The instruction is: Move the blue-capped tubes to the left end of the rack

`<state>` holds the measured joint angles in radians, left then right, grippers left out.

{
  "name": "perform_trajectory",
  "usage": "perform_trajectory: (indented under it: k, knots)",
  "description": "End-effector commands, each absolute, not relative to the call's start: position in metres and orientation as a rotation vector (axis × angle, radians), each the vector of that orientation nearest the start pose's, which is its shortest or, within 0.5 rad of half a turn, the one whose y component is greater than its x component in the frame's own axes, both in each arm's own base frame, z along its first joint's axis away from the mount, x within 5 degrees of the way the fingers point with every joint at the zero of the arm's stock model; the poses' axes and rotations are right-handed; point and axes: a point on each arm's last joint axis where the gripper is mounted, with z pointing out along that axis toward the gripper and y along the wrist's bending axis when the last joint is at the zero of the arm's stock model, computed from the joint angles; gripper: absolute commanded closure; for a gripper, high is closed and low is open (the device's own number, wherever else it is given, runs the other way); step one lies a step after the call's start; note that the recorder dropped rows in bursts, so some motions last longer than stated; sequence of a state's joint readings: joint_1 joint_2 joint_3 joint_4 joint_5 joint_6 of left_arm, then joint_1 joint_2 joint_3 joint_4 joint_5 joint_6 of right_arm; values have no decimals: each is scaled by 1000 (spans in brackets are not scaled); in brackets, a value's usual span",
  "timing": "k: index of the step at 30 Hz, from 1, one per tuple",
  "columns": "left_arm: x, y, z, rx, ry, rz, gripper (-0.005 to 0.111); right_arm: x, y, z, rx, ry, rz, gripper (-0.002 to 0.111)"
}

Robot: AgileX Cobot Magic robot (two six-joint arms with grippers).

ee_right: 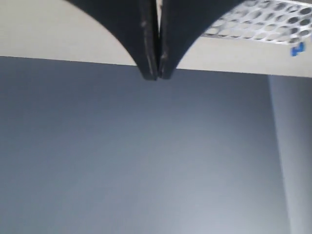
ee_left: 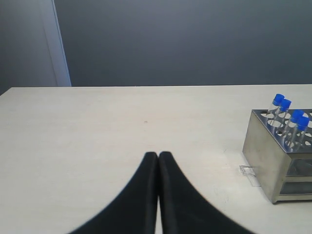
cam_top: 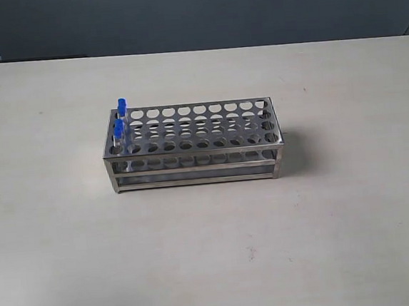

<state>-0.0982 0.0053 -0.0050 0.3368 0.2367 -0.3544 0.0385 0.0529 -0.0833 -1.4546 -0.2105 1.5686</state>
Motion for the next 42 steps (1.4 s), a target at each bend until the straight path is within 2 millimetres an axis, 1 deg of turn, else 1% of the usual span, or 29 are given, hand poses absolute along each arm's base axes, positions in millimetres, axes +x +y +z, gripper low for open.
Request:
perform_trajectory:
  k: [1, 4, 7, 42]
  knots:
    - [56, 1, 194, 5, 1703, -36, 106, 55, 14, 218, -53, 1461, 127, 108]
    - [56, 1, 194, 4, 1704, -37, 106, 56, 12, 213, -76, 1483, 49, 108]
    - [56, 1, 194, 4, 1704, -37, 106, 56, 12, 213, -94, 1488, 29, 108]
    - [56, 1, 194, 4, 1702, -38, 106, 56, 13, 213, -99, 1488, 40, 108]
